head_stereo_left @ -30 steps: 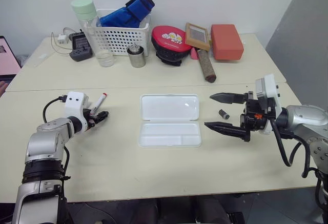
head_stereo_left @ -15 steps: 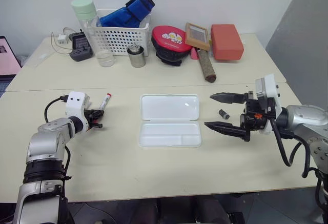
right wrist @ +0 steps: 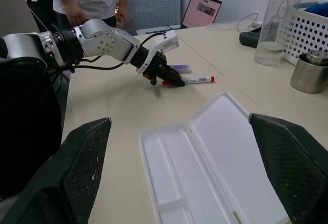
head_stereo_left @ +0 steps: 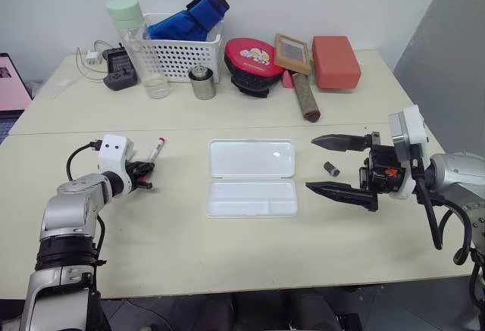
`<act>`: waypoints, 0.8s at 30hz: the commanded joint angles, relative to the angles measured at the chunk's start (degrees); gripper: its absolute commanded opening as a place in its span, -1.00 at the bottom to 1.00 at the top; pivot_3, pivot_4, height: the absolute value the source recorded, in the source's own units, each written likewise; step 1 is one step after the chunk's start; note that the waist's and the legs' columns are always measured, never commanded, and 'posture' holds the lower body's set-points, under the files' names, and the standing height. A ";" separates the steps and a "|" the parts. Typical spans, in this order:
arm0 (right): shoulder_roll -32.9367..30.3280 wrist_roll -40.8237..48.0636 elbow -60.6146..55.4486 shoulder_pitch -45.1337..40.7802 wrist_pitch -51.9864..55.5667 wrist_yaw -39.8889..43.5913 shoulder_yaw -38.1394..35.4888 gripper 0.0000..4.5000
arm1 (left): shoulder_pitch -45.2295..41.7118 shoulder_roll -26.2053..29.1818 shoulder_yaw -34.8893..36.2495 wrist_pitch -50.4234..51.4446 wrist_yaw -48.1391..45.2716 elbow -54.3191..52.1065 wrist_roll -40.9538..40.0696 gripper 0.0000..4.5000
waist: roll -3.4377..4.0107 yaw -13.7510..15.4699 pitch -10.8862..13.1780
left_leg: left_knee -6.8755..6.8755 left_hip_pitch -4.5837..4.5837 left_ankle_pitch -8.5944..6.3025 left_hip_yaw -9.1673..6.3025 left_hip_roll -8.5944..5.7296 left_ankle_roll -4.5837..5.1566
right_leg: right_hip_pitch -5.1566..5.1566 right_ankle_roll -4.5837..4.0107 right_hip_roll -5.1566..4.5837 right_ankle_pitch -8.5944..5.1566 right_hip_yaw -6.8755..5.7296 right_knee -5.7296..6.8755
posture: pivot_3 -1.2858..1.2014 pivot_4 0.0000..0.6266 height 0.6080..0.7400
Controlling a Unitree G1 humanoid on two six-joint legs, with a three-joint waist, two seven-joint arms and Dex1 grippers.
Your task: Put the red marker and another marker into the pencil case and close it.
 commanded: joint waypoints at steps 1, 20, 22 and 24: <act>-0.83 0.20 -1.13 0.08 -1.50 0.43 -2.35 1.00 | -2.96 1.37 1.31 0.06 -1.68 -4.91 -1.85 -0.82 | 0.00 0.00 0.00 | 0.00 0.00 0.00 -0.01 0.00 0.00 | 0.00 0.00 0.00 0.00 0.00 0.00 | 0.03 -0.52 1.00; -1.97 0.53 -4.98 4.99 -2.35 -2.78 -9.00 1.00 | -16.51 8.40 -22.97 -10.01 -39.73 -22.09 -5.09 -0.82 | -0.08 -0.47 0.04 | -0.01 0.01 0.00 0.09 0.03 0.00 | -0.01 0.00 0.28 0.00 0.06 0.01 | 0.03 -0.52 1.00; -1.91 0.69 -5.67 5.70 -2.25 -3.51 -9.30 1.00 | -16.73 7.73 -24.64 -12.16 -39.89 -19.35 -2.88 -0.82 | -0.07 -0.34 0.05 | -0.01 0.02 0.00 0.09 0.05 0.01 | -0.01 0.00 0.32 0.00 0.06 0.01 | 0.03 -0.52 1.00; -1.91 0.89 -6.46 6.59 -2.12 -4.27 -9.76 1.00 | -16.69 7.20 -26.59 -14.56 -40.26 -16.82 -0.24 -0.82 | -0.07 -0.24 0.05 | 0.01 -0.04 0.00 0.05 0.05 0.01 | 0.00 0.00 0.32 0.00 0.03 -0.01 | 0.03 -0.52 1.00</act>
